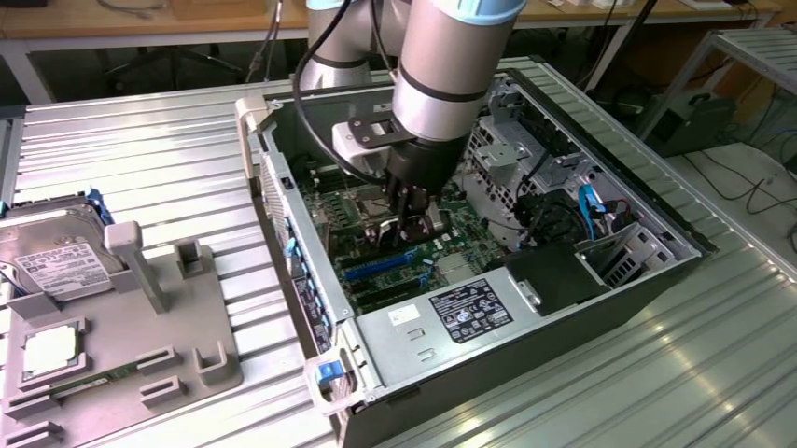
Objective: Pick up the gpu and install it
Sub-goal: 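Insert the gpu into the slot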
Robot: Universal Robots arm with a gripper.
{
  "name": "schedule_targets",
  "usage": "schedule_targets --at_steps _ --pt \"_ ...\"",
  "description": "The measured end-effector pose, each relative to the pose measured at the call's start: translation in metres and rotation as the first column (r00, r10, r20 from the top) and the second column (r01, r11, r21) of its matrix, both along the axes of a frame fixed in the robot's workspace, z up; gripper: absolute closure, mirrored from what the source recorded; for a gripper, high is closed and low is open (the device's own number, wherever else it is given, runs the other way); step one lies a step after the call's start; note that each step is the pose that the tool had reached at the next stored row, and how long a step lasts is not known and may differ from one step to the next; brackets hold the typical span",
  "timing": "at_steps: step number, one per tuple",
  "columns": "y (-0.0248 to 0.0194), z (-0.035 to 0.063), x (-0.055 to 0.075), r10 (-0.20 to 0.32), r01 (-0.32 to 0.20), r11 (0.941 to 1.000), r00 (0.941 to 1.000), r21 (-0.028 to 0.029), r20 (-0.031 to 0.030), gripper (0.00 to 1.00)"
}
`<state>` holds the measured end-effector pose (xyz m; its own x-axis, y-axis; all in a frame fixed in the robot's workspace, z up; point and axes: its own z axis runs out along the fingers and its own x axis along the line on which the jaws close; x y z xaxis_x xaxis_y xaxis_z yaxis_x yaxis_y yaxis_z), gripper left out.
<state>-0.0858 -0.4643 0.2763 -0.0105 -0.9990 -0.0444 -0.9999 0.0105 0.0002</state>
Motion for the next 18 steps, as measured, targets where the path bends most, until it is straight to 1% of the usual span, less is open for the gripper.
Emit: schedule_targets --at_steps 3,10,12,18 --pt "-0.0021 -0.0034 -0.001 0.0 0.0 1.0 1.0 0.0001 0.0 0.72" --pt "-0.0024 -0.0107 -0.005 0.0 0.0 1.0 1.0 -0.0001 -0.0011 0.72" --pt "-0.0042 -0.012 -0.005 0.0 0.0 1.0 1.0 -0.0004 -0.0016 0.72" --pt "-0.0041 -0.0152 -0.007 0.0 0.0 1.0 1.0 -0.0003 -0.0027 0.72"
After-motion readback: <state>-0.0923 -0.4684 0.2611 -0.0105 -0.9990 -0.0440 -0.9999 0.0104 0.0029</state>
